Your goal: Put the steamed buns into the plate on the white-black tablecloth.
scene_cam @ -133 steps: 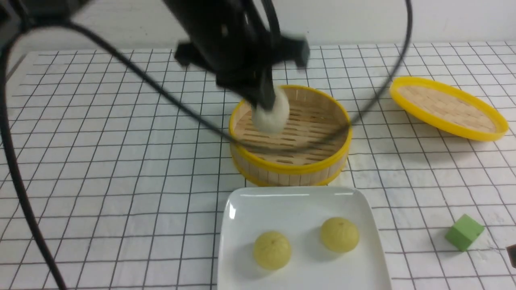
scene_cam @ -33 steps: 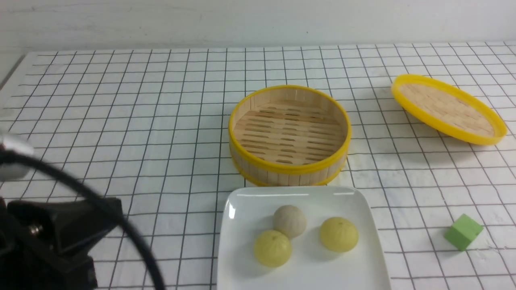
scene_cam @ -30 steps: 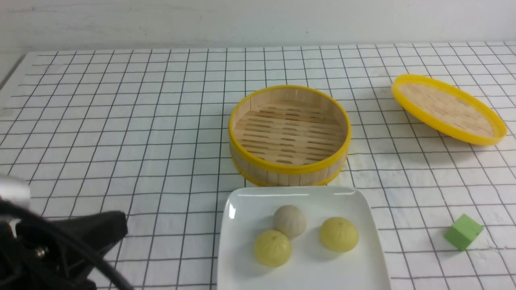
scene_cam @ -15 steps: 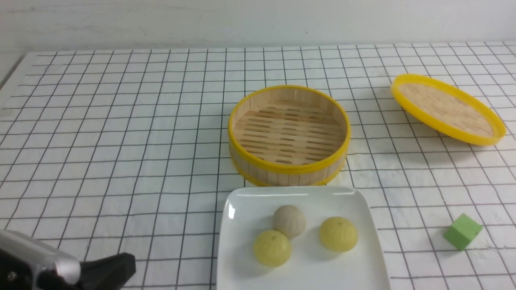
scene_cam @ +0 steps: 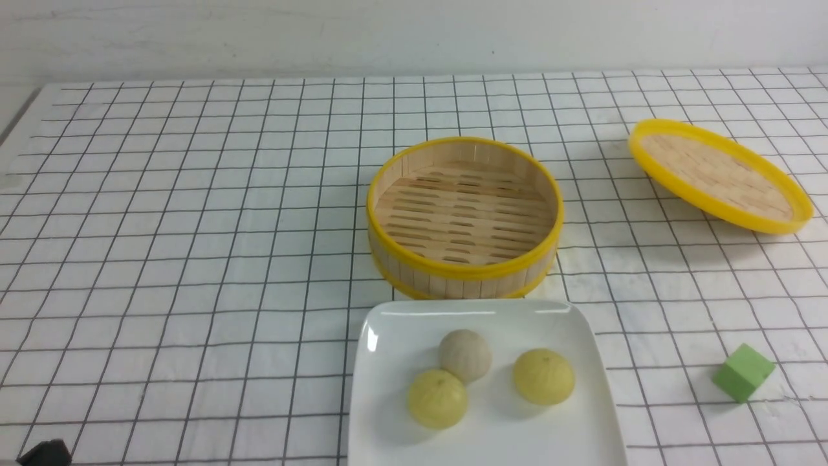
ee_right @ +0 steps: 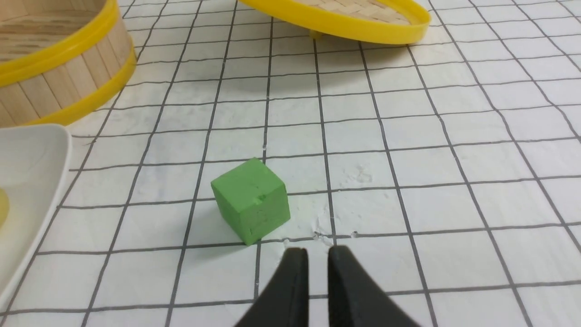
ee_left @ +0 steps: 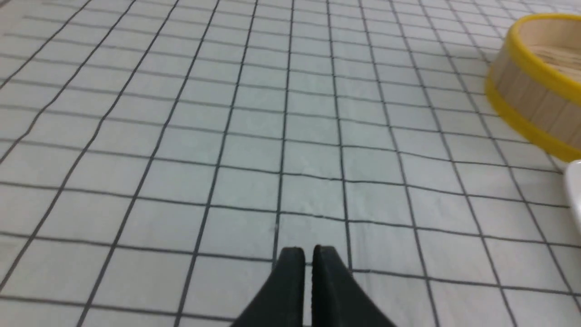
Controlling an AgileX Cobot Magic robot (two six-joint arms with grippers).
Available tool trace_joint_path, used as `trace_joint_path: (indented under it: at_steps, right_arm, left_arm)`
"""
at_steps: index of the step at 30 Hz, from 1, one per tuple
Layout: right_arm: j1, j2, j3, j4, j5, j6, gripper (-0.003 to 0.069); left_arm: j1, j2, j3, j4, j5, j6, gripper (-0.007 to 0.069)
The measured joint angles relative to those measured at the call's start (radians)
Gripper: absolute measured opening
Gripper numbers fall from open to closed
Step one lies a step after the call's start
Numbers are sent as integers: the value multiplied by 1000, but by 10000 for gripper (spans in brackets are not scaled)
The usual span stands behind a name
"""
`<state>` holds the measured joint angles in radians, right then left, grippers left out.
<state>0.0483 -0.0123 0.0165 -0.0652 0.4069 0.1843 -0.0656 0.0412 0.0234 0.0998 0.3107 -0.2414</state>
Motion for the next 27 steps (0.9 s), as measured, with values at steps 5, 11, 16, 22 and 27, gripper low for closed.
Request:
trace_joint_path:
  at_steps: [5,11,16,22,27]
  right_arm:
    - [0,0,0,0,0,0,95]
    - [0,0,0,0,0,0,101]
    - [0,0,0,0,0,0,108]
    - [0,0,0,0,0,0,116]
    - [0,0,0,0,0,0,125]
  left_arm:
    - [10,-49,4,-3,45,2,55]
    - [10,-53,3,-3,56,2,55]
    - [10,-53,3,-3,56,4,64]
    - [10,-53,3,-3,56,4,70]
    - [10,-53,3,-2,57,4,71]
